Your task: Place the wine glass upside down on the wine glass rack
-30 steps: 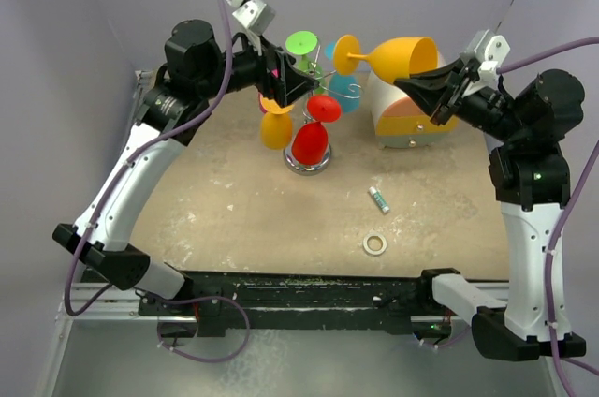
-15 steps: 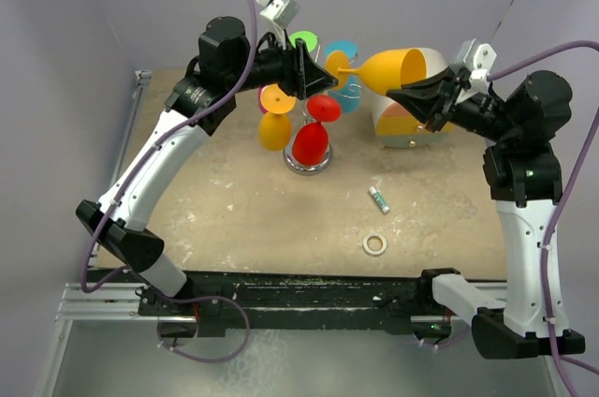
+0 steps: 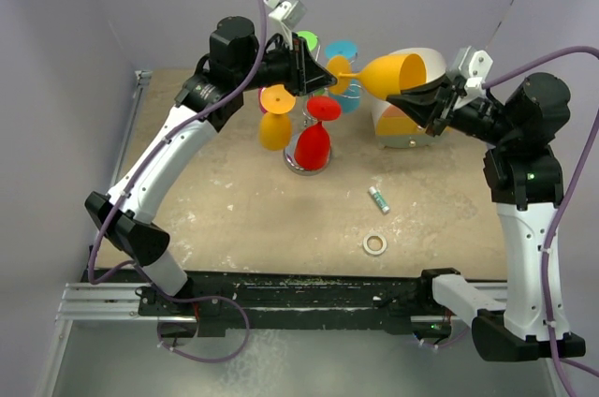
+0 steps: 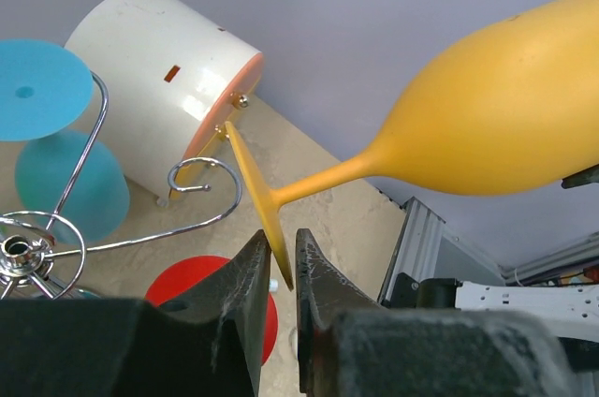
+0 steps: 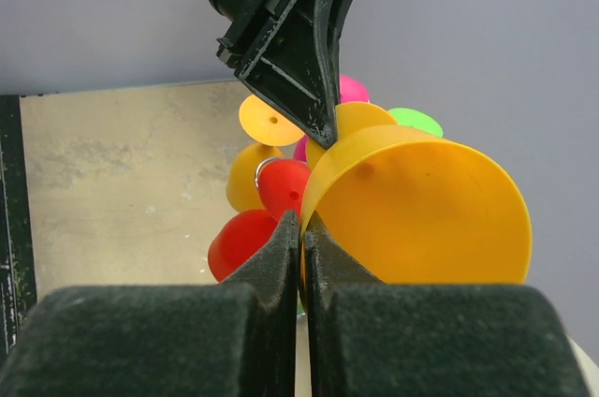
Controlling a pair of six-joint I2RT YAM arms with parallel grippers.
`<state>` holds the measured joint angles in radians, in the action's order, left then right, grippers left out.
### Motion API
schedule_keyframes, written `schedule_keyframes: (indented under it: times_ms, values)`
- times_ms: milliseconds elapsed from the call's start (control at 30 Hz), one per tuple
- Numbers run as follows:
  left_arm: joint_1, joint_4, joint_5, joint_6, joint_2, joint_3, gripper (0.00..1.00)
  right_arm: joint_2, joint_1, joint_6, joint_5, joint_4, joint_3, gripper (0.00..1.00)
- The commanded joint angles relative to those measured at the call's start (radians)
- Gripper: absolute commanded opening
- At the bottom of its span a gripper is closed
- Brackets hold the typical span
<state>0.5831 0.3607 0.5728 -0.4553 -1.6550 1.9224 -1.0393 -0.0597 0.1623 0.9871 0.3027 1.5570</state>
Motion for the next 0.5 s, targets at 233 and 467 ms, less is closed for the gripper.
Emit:
schedule_keyframes:
  times_ms: [233, 467]
  values:
    - [0.0, -0.034, -0.006, 0.01, 0.022, 0.056, 0.0, 0.021, 0.0, 0.03, -0.002, -0.018, -0.006, 0.04]
    - [-0.003, -0.016, -0.051, 0.03, 0.091, 0.023, 0.0, 0.03, 0.0, 0.058, -0.011, 0.013, -0.015, 0.35]
